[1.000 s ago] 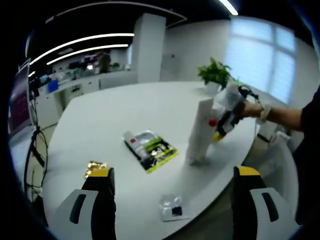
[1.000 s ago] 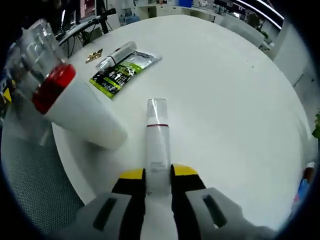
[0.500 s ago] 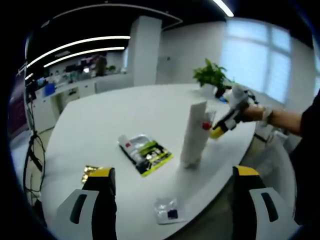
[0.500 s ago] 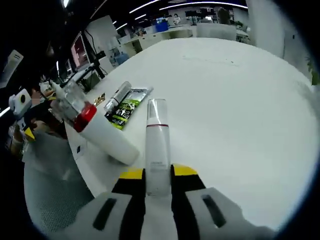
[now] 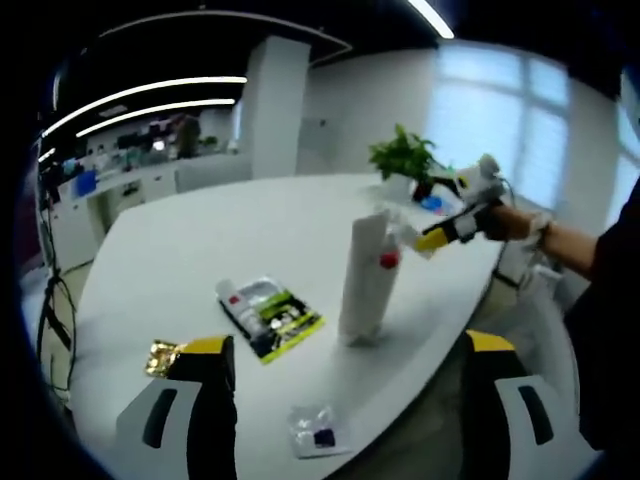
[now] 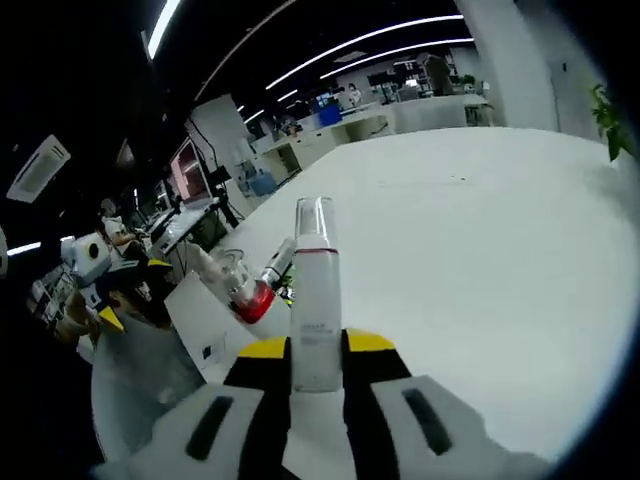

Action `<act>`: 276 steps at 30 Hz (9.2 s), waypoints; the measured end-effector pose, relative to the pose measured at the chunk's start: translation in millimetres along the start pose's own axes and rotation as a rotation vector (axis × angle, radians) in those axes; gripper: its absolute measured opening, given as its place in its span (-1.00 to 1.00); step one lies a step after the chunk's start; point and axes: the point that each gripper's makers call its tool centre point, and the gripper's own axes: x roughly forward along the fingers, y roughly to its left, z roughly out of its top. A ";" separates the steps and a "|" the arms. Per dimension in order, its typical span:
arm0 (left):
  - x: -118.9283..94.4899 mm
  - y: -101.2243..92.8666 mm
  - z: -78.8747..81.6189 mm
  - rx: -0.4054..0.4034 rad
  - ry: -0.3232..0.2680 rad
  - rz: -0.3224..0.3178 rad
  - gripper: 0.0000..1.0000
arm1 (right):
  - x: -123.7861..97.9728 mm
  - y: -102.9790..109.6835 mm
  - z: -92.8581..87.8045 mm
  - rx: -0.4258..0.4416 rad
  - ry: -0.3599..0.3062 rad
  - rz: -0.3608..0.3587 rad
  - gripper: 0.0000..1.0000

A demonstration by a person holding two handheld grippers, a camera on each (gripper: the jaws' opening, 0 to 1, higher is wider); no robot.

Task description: Arrange the skincare products in the storage area until every visible bottle or jar stands upright without overlapping.

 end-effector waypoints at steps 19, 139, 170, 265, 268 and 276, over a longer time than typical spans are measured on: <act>2.5 -27.6 23.1 -0.048 -0.106 -0.140 0.51 | -20.4 63.8 22.3 -0.028 -0.117 0.138 -0.66; 64.3 -73.4 35.1 -0.246 -0.039 -0.343 -0.66 | 45.3 131.9 -45.2 -0.328 0.165 0.055 -0.59; 37.8 -115.0 39.9 -0.106 -0.076 -0.758 -0.58 | 8.5 177.1 -38.4 -0.205 -0.021 0.664 -0.60; 107.7 -65.7 -51.2 0.334 0.223 -0.289 -0.40 | 42.2 110.6 -25.9 -0.311 0.014 0.045 -0.62; 109.4 -62.8 -51.9 0.320 0.223 -0.277 -0.40 | 44.7 108.8 -26.0 -0.322 0.010 0.041 -0.62; 110.6 -61.7 -53.2 0.311 0.226 -0.272 -0.42 | 46.1 101.5 -30.7 -0.325 0.003 0.025 -0.61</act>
